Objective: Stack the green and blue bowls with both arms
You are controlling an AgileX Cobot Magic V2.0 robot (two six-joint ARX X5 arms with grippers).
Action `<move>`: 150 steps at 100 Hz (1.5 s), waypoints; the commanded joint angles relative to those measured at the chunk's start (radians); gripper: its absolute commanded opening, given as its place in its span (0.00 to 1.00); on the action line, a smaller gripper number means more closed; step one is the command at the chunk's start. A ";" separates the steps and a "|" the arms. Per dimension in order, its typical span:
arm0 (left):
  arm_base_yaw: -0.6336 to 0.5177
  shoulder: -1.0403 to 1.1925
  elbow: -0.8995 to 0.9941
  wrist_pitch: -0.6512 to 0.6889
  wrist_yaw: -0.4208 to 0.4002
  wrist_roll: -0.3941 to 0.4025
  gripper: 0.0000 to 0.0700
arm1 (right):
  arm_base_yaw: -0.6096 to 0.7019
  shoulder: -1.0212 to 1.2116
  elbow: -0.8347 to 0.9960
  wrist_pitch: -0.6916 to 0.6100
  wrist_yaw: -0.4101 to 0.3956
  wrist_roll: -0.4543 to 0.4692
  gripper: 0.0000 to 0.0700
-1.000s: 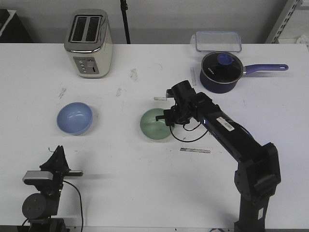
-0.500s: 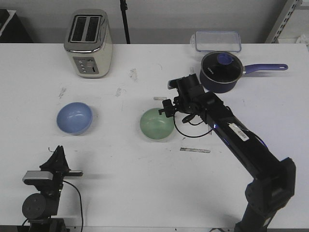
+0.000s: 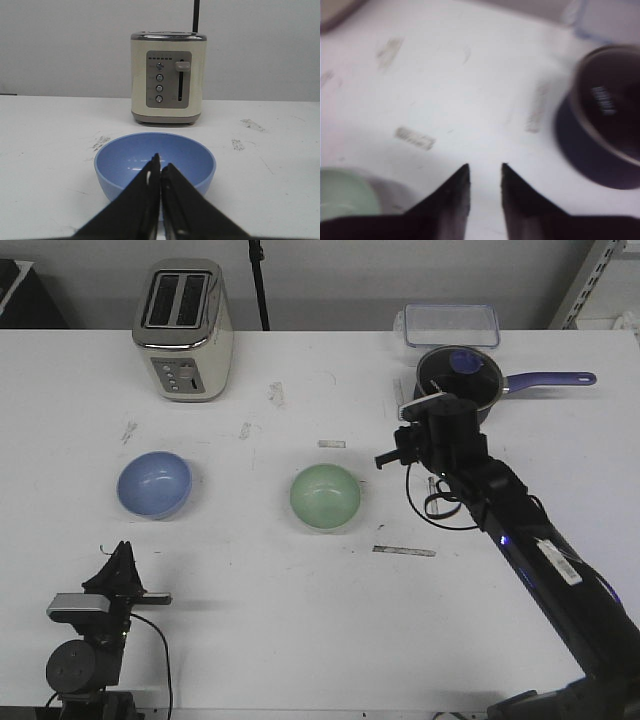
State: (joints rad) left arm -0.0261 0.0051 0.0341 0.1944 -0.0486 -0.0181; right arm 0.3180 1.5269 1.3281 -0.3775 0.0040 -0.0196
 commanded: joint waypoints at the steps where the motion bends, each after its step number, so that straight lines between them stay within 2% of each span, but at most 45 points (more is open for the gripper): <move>1: 0.002 -0.002 -0.022 0.015 0.001 -0.009 0.00 | -0.023 -0.048 -0.064 0.056 0.004 -0.011 0.08; 11: 0.002 -0.002 -0.022 0.015 0.001 -0.009 0.00 | -0.076 -0.156 -0.188 0.136 0.003 -0.010 0.02; 25: 0.002 -0.002 -0.022 0.015 0.001 -0.009 0.00 | -0.154 -0.328 -0.362 0.220 0.003 -0.005 0.02; 53: 0.002 -0.002 -0.022 0.015 0.001 -0.009 0.00 | -0.271 -0.675 -0.659 0.258 0.004 0.000 0.02; 70: 0.002 -0.002 -0.022 0.015 0.001 -0.009 0.00 | -0.280 -0.878 -0.800 0.269 0.004 0.103 0.02; 79: 0.002 -0.002 -0.022 0.015 0.001 -0.009 0.00 | -0.278 -0.982 -0.857 0.268 0.004 0.125 0.02; 101: 0.002 -0.002 -0.022 0.015 0.001 -0.009 0.00 | -0.278 -1.181 -0.879 0.190 0.004 0.124 0.02; 126: 0.002 -0.002 -0.022 0.015 0.001 -0.009 0.00 | -0.278 -1.336 -0.879 0.194 0.004 0.124 0.02; 150: 0.002 -0.002 -0.022 0.017 0.001 0.006 0.00 | -0.278 -1.396 -0.878 0.220 0.004 0.124 0.02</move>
State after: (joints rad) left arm -0.0261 0.0051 0.0341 0.1944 -0.0486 -0.0181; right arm 0.0383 0.1375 0.4438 -0.1680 0.0048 0.0914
